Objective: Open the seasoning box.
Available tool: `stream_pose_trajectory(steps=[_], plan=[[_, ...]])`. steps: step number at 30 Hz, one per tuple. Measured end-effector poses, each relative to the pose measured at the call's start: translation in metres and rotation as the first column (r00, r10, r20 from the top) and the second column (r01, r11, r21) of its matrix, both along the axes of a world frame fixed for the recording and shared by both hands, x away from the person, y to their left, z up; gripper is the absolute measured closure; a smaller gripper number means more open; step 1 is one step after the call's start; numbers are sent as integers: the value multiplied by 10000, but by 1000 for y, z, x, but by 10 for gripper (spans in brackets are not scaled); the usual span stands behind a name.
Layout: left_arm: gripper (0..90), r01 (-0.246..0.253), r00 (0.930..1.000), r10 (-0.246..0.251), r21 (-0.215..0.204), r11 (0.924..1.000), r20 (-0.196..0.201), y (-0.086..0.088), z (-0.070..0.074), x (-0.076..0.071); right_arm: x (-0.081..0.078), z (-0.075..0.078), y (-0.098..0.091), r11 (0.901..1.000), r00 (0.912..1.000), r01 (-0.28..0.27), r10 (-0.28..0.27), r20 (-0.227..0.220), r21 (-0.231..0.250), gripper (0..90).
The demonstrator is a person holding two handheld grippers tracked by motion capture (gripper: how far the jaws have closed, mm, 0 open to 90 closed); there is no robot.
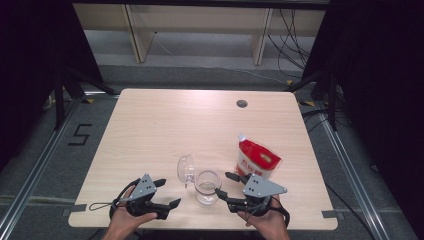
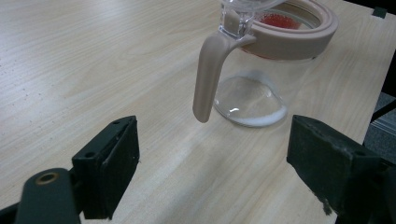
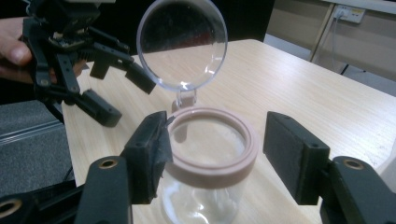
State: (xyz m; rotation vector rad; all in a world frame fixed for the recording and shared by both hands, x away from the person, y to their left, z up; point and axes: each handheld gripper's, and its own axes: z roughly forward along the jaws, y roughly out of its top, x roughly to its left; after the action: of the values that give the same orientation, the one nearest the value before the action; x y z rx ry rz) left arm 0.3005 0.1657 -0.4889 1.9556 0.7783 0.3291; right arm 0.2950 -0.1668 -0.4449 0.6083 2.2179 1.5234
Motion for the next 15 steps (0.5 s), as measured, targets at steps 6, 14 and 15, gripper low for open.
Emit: stream_pose_trajectory(steps=[6,14,15], plan=[[168,-112,9999,112,-107,9999,-55,1,0,0,-3,-4,-7,10000,10000,28,-28,-16,-10,364],[168,-70,10000,70,-40,10000,-41,0,0,0,-14,-8,-20,9987,9981,512,-514,-328,-68,343],[168,-93,10000,93,-45,9999,-26,0,0,-1,-13,-9,-22,9990,9989,439,-441,-183,-131,341]])
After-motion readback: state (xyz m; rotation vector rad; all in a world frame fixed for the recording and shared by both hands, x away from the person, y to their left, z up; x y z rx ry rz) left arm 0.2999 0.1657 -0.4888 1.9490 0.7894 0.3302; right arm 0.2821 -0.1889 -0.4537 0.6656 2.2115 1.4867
